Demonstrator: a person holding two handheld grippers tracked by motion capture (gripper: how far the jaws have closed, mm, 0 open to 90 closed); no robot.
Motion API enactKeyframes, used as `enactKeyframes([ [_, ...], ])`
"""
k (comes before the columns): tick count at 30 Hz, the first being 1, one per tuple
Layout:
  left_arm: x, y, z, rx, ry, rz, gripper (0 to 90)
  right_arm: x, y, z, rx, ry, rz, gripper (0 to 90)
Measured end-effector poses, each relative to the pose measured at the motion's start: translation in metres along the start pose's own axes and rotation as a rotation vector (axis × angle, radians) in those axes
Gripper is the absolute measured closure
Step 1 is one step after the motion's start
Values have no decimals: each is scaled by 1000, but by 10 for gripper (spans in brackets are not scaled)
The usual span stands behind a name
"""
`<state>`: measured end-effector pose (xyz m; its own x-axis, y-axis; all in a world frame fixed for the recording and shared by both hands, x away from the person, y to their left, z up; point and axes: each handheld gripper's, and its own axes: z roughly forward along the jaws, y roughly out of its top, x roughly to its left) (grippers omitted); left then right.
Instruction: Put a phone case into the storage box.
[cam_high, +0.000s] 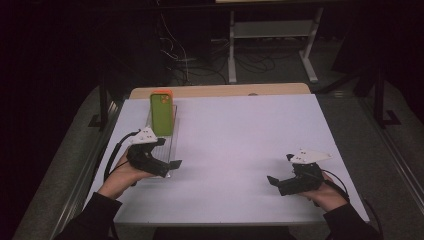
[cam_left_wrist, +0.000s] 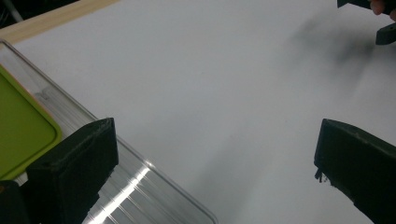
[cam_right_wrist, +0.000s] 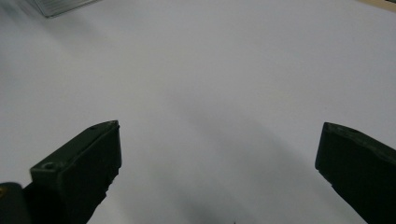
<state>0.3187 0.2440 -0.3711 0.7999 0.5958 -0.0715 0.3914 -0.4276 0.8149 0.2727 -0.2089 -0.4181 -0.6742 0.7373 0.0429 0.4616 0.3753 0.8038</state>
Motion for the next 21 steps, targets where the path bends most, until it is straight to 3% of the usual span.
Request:
enactKeyframes([
  [3,-2,-8,0,6,-8,-8,0,0,1,0,-8,1,-12,0],
  [9,-6,-23,-2,7,-7,14,0,1,1,0,-6,5,-11,0],
  [21,-6,-28,-4,3,-3,11,0,2,4,0,-19,12,-19,0],
])
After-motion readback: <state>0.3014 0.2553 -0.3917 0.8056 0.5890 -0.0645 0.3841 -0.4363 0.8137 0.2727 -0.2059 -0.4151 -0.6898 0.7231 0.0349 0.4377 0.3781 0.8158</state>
